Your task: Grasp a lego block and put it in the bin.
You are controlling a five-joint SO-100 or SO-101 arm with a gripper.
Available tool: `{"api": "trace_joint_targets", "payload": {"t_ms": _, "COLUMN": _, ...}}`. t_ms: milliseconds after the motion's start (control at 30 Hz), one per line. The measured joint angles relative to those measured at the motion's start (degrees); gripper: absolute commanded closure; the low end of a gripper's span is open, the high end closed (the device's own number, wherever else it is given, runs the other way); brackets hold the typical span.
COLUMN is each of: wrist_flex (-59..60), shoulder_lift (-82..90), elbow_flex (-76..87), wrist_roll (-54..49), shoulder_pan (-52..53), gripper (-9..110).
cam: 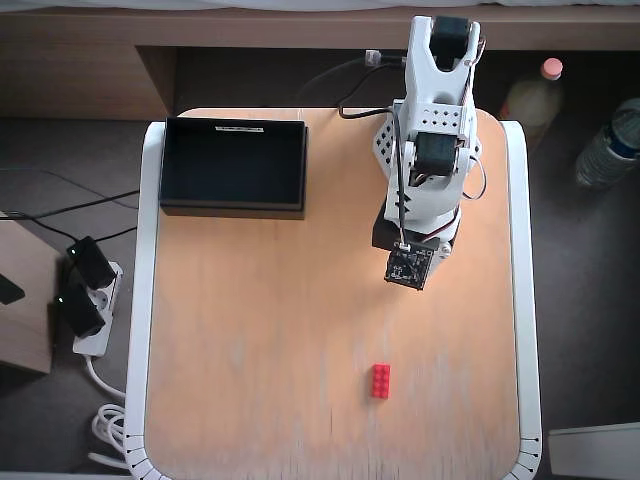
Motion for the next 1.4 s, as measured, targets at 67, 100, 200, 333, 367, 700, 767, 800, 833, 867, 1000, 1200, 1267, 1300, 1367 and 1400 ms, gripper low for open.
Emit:
{"api": "trace_joint_targets", "payload": {"t_ms": 67, "wrist_flex": 0.00, "shoulder_lift": 0.00, "elbow_flex": 0.00, "wrist_roll": 2.02, "shoulder_pan": 0.00, "gripper": 101}}
{"api": "trace_joint_targets", "payload": {"t_ms": 100, "wrist_flex": 0.00, "shoulder_lift": 0.00, "elbow_flex": 0.00, "wrist_roll": 2.90, "shoulder_pan": 0.00, "gripper": 101}}
{"api": "trace_joint_targets", "payload": {"t_ms": 200, "wrist_flex": 0.00, "shoulder_lift": 0.00, "elbow_flex": 0.00, "wrist_roll": 6.94, "shoulder_pan": 0.00, "gripper": 101}}
{"api": "trace_joint_targets", "payload": {"t_ms": 333, "wrist_flex": 0.00, "shoulder_lift": 0.00, "elbow_flex": 0.00, "wrist_roll": 9.93, "shoulder_pan": 0.00, "gripper": 101}}
{"api": "trace_joint_targets", "payload": {"t_ms": 367, "wrist_flex": 0.00, "shoulder_lift": 0.00, "elbow_flex": 0.00, "wrist_roll": 10.46, "shoulder_pan": 0.00, "gripper": 101}}
{"api": "trace_joint_targets", "payload": {"t_ms": 700, "wrist_flex": 0.00, "shoulder_lift": -8.88, "elbow_flex": -4.92, "wrist_roll": 12.66, "shoulder_pan": -0.09, "gripper": 101}}
{"api": "trace_joint_targets", "payload": {"t_ms": 767, "wrist_flex": 0.00, "shoulder_lift": -13.01, "elbow_flex": -7.21, "wrist_roll": 12.04, "shoulder_pan": -0.18, "gripper": 101}}
{"api": "trace_joint_targets", "payload": {"t_ms": 800, "wrist_flex": 0.00, "shoulder_lift": -15.29, "elbow_flex": -8.35, "wrist_roll": 11.95, "shoulder_pan": 0.00, "gripper": 101}}
{"api": "trace_joint_targets", "payload": {"t_ms": 833, "wrist_flex": 0.00, "shoulder_lift": -17.58, "elbow_flex": -9.49, "wrist_roll": 11.87, "shoulder_pan": 0.09, "gripper": 101}}
{"api": "trace_joint_targets", "payload": {"t_ms": 867, "wrist_flex": 0.00, "shoulder_lift": -19.95, "elbow_flex": -10.90, "wrist_roll": 11.87, "shoulder_pan": 0.35, "gripper": 101}}
{"api": "trace_joint_targets", "payload": {"t_ms": 1000, "wrist_flex": 0.00, "shoulder_lift": -28.48, "elbow_flex": -17.67, "wrist_roll": 11.87, "shoulder_pan": 1.76, "gripper": 101}}
{"api": "trace_joint_targets", "payload": {"t_ms": 1200, "wrist_flex": 0.00, "shoulder_lift": -40.34, "elbow_flex": -28.92, "wrist_roll": 11.95, "shoulder_pan": 3.78, "gripper": 101}}
{"api": "trace_joint_targets", "payload": {"t_ms": 1267, "wrist_flex": 0.00, "shoulder_lift": -44.12, "elbow_flex": -32.87, "wrist_roll": 12.57, "shoulder_pan": 4.66, "gripper": 101}}
{"api": "trace_joint_targets", "payload": {"t_ms": 1300, "wrist_flex": 0.00, "shoulder_lift": -46.14, "elbow_flex": -34.80, "wrist_roll": 12.83, "shoulder_pan": 5.10, "gripper": 101}}
{"api": "trace_joint_targets", "payload": {"t_ms": 1367, "wrist_flex": 0.00, "shoulder_lift": -50.01, "elbow_flex": -38.76, "wrist_roll": 13.27, "shoulder_pan": 6.15, "gripper": 101}}
{"api": "trace_joint_targets", "payload": {"t_ms": 1400, "wrist_flex": -0.09, "shoulder_lift": -52.03, "elbow_flex": -40.78, "wrist_roll": 13.62, "shoulder_pan": 6.68, "gripper": 101}}
